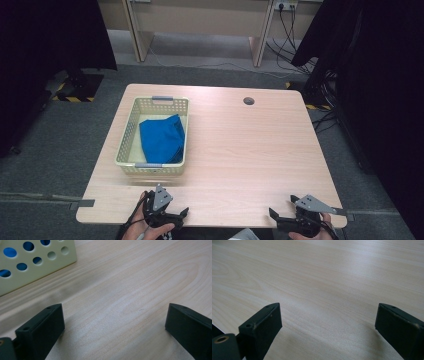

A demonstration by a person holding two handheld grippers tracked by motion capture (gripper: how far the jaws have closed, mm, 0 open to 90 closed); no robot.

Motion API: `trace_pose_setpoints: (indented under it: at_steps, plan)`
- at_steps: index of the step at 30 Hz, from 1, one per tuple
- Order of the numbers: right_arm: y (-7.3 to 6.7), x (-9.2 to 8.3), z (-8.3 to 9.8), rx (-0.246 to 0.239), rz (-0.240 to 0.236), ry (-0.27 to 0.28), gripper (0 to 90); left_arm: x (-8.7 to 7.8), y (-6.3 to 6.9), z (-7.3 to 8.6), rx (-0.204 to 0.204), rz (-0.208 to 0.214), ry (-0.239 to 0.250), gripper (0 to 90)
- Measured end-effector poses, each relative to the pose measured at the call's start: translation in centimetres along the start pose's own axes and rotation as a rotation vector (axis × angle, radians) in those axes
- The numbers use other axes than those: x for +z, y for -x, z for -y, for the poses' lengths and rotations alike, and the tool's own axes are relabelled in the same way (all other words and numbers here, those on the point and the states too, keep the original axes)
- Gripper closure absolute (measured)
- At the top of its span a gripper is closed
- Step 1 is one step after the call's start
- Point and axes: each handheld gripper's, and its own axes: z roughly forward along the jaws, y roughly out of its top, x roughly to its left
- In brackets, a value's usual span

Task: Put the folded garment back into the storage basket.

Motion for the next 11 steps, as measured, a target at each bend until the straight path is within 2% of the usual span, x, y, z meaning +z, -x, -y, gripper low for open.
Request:
trace_pose_setpoints:
  at_steps: [11]
  plan:
    - [-0.09,0.06,-0.01,-0.003,0.0,0.0,7.3,0.0,0.0,-0.01,0.0,0.0,-0.002,1.3]
